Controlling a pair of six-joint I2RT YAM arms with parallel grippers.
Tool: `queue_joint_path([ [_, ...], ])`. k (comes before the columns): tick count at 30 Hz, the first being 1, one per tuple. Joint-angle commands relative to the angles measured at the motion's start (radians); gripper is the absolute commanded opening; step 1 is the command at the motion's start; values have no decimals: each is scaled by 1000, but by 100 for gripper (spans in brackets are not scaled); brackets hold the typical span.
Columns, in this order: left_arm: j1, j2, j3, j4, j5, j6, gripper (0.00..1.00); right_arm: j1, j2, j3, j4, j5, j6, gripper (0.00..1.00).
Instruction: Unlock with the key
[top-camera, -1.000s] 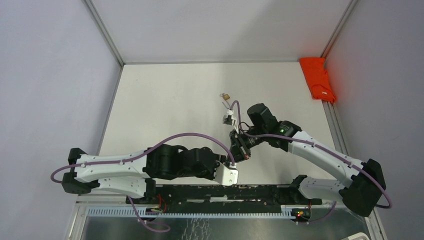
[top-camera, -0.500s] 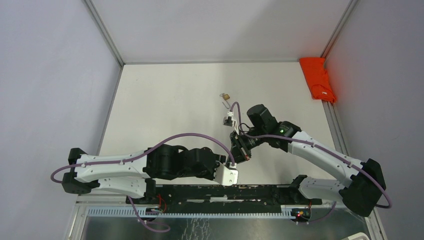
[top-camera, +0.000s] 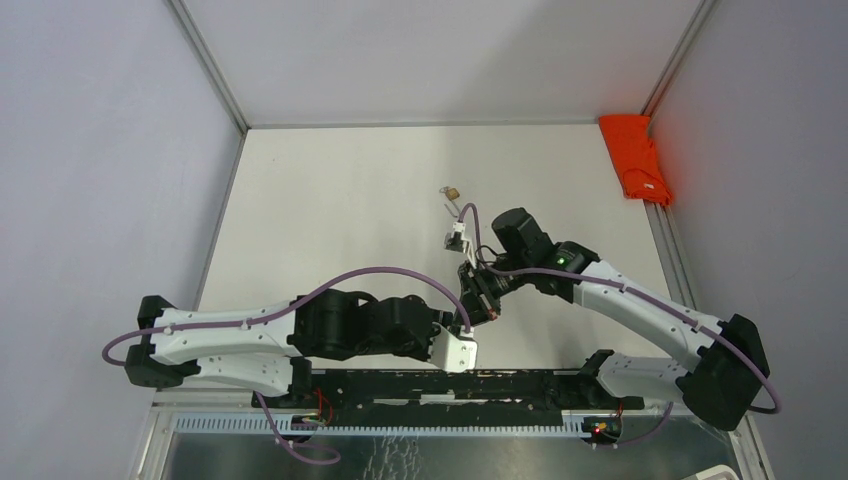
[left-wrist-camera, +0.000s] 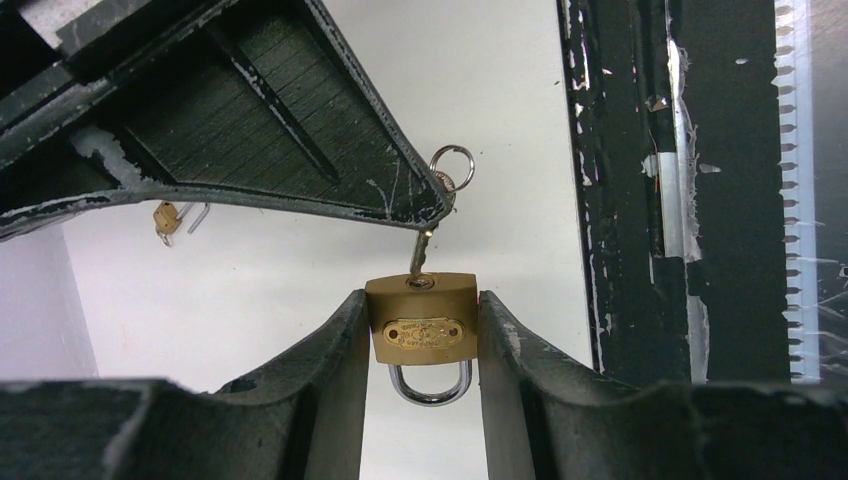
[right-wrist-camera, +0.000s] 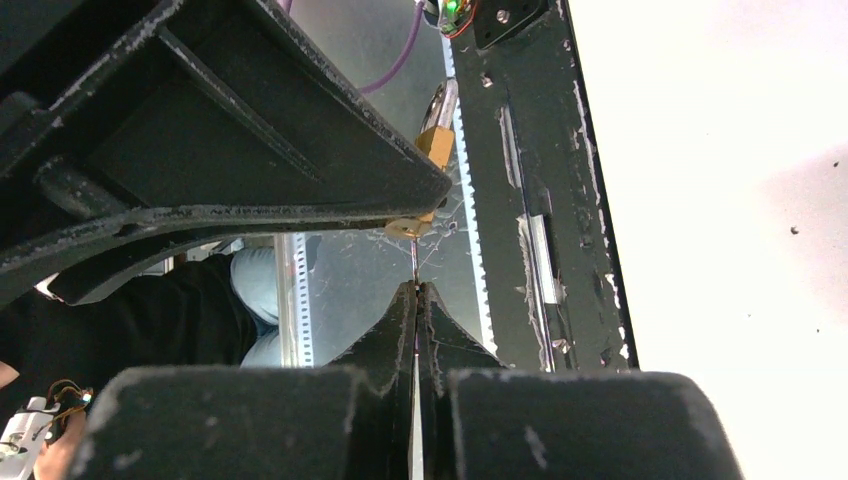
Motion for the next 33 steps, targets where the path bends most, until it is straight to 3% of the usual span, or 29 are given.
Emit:
queue_joint_path([
  [1,-11,0,24,49,15,19,2,3,15,49,51,-19,5,0],
  [33,-23,-3,22,53,-6,28,2,47,32,37,115,-37,90,0],
])
